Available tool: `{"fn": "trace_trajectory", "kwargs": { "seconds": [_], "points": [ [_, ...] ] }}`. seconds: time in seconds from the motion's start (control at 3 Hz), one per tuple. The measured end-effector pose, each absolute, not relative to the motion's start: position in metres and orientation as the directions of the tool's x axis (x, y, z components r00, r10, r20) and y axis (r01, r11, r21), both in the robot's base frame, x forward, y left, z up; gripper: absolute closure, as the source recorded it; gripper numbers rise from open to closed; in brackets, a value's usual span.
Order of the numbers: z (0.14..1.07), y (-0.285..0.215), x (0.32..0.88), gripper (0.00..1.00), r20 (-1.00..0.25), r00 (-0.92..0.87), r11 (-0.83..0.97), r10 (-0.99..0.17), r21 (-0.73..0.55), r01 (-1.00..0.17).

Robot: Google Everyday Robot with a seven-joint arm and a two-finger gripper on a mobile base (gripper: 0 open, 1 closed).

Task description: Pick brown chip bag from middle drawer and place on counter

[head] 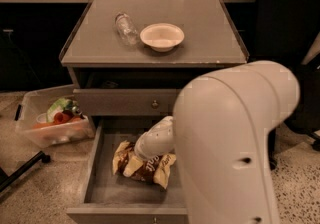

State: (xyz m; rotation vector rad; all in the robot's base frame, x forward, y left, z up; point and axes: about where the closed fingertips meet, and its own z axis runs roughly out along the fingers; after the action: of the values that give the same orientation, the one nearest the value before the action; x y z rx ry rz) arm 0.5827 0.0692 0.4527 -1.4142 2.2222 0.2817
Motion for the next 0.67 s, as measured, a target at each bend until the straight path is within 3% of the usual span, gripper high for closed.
{"fn": "trace_trajectory", "kwargs": {
  "seconds": [0.67],
  "points": [
    [0.371,0.082,0.574,0.0,-0.434,-0.424,0.465,-0.795,0.013,-0.885]
  ]
}}
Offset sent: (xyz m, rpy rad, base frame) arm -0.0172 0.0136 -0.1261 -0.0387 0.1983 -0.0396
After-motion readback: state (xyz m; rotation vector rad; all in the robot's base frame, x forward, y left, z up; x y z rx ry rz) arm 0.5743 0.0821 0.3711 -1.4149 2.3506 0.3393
